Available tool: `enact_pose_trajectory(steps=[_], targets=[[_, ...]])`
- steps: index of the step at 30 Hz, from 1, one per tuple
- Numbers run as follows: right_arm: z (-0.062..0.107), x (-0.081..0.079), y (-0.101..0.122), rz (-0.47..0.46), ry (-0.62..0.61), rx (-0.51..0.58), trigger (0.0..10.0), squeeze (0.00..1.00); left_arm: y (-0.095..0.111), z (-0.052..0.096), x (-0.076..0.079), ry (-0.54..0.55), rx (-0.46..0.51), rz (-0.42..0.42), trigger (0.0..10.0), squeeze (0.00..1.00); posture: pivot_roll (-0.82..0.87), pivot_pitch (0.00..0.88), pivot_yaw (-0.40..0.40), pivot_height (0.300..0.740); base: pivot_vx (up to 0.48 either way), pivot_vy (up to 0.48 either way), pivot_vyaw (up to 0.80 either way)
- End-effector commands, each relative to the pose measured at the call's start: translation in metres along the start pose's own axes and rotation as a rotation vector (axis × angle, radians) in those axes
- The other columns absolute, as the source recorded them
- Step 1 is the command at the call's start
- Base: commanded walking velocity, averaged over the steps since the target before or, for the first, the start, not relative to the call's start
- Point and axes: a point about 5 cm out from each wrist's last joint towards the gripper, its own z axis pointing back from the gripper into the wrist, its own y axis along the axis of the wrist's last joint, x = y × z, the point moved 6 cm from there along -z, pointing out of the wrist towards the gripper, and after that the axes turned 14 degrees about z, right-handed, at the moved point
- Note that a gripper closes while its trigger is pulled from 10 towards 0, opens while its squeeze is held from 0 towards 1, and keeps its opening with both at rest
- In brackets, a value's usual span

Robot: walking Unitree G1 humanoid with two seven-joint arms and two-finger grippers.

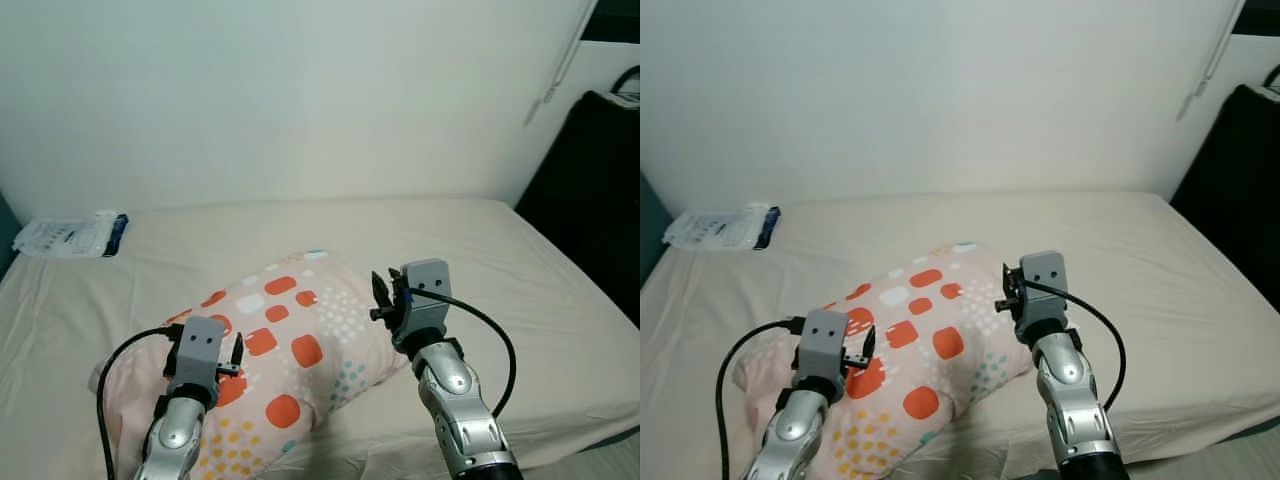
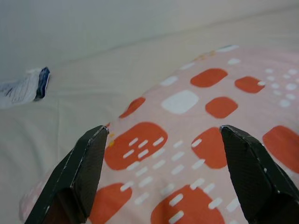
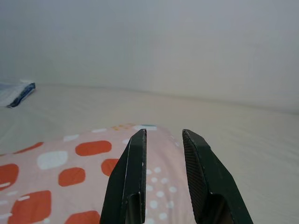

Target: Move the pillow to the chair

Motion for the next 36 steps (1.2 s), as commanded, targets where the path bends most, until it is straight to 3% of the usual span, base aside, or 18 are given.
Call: enact_pose_trajectory(steps=[1,8,11,12,14,16,19,22,24,26,28,31,33,36], targets=[[0.005,0.001,-0.009,0.004,-0.002,-0.026,10.0,0.00,0.001,0.001,0.000,-0.009,0.003,-0.004,10.0,0.00,0.06,0.000,-0.064,0.740,0.000,0.000,0.00],[0.015,-0.005,-0.019,-0.005,0.006,-0.054,10.0,0.00,0.007,-0.006,0.006,-0.013,0.007,0.029,10.0,0.00,0.06,0.000,-0.060,0.740,0.000,0.000,0.00],[0.027,-0.015,-0.029,-0.026,0.024,-0.085,10.0,0.00,0.030,-0.034,0.031,-0.042,0.052,0.060,10.0,0.00,0.05,0.000,-0.057,0.740,0.000,0.000,0.00],[0.027,-0.015,-0.029,-0.026,0.024,-0.085,10.0,0.00,0.030,-0.034,0.031,-0.042,0.052,0.060,10.0,0.00,0.05,0.000,-0.057,0.740,0.000,0.000,0.00],[0.026,-0.018,-0.027,-0.028,0.024,-0.077,10.0,0.00,0.047,-0.045,0.047,-0.092,0.078,0.061,10.0,0.00,0.02,0.000,-0.028,0.740,0.000,0.000,0.00],[0.021,-0.016,-0.021,-0.041,0.003,-0.059,10.0,0.00,0.049,-0.044,0.052,-0.124,0.078,0.059,10.0,0.00,0.01,0.000,-0.015,0.740,0.000,0.000,0.00],[0.013,-0.012,-0.015,-0.061,-0.026,-0.046,10.0,0.00,0.038,-0.037,0.048,-0.130,0.052,0.040,10.0,0.00,0.01,0.000,-0.010,0.740,0.000,0.000,0.00],[0.001,-0.009,-0.002,-0.080,-0.058,-0.019,10.0,0.00,0.008,-0.014,0.030,-0.114,-0.022,0.010,10.0,0.00,0.00,0.000,-0.014,0.740,0.000,0.000,0.00],[0.004,-0.011,-0.003,-0.077,-0.041,-0.022,10.0,0.00,-0.004,0.000,0.010,-0.023,-0.050,0.081,10.0,0.00,0.02,0.000,-0.026,0.740,0.000,0.000,0.00],[0.014,-0.015,-0.015,-0.071,-0.008,-0.049,10.0,0.00,-0.005,0.002,-0.005,0.069,-0.040,0.123,10.0,0.00,0.05,0.000,-0.048,0.740,0.000,0.000,0.00],[0.024,-0.022,-0.025,-0.064,0.032,-0.070,10.0,0.00,0.003,-0.005,-0.006,0.087,-0.010,0.110,10.0,0.00,0.07,0.000,-0.069,0.740,0.000,0.000,0.00],[0.026,-0.023,-0.027,-0.063,0.040,-0.073,10.0,0.00,0.005,-0.007,-0.005,0.084,-0.004,0.104,10.0,0.00,0.07,0.000,-0.069,0.740,0.000,0.000,0.00],[0.024,-0.023,-0.026,-0.092,0.029,-0.078,10.0,0.00,0.023,-0.023,0.008,0.071,0.031,0.093,10.0,0.00,0.08,0.000,-0.074,0.740,0.000,0.000,0.00],[0.020,-0.020,-0.024,-0.110,0.002,-0.076,10.0,0.00,0.021,-0.018,0.008,0.077,0.021,0.085,10.0,0.00,0.08,0.000,-0.073,0.740,0.000,0.000,0.00]])
